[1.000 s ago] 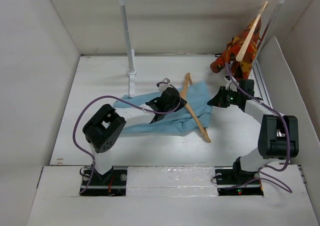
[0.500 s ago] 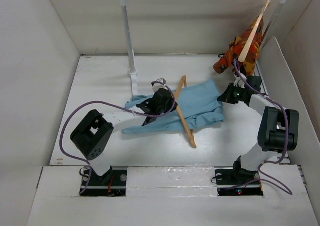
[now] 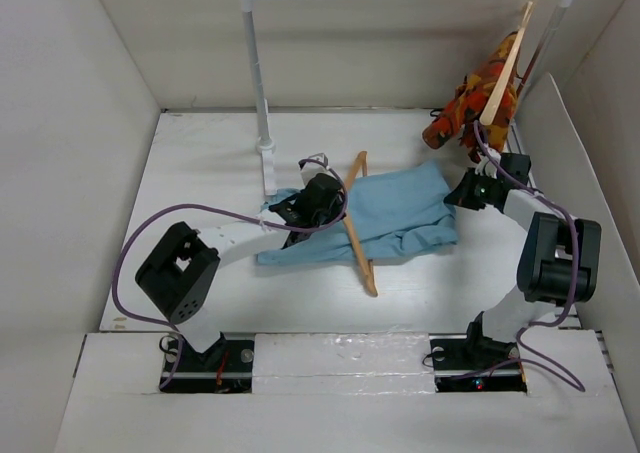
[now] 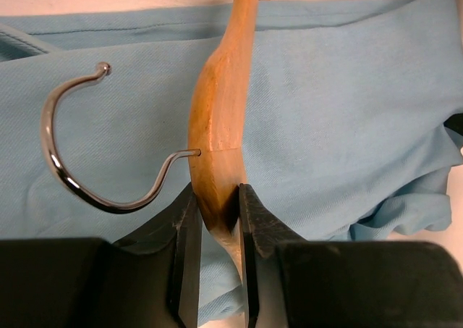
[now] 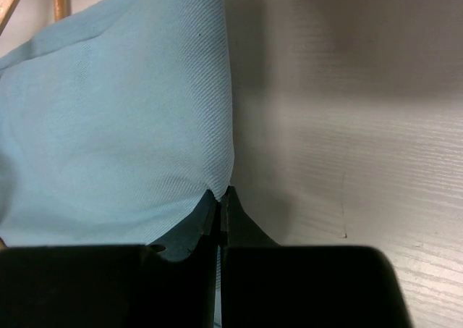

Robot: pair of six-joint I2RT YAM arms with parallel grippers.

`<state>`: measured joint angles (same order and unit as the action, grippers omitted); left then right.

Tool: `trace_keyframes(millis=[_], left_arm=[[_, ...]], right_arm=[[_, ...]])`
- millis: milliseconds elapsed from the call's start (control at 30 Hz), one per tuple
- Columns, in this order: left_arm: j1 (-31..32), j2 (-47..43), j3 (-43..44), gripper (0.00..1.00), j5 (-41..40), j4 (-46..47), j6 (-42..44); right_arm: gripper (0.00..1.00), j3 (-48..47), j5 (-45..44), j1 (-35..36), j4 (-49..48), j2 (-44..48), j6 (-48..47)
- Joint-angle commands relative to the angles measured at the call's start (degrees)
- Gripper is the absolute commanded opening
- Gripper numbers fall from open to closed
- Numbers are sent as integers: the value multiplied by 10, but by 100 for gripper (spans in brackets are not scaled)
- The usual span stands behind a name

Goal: Place the trousers on the hanger

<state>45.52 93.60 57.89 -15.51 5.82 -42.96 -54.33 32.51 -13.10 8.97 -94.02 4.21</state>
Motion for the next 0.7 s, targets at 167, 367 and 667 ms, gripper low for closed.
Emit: trace_keyframes(millis=[167,367,667], left_arm=[[-8,-15,4,0,-83,-165,68],[-3,-36,35,0,-84,-194,49],[21,-108,100,0,-79,-233,33]], right_arm=[[0,11,-27,-6,-46,-13,-17],[0,18,-23,-6,-43,-18,-17],[15,97,8,25,-64,26,7]])
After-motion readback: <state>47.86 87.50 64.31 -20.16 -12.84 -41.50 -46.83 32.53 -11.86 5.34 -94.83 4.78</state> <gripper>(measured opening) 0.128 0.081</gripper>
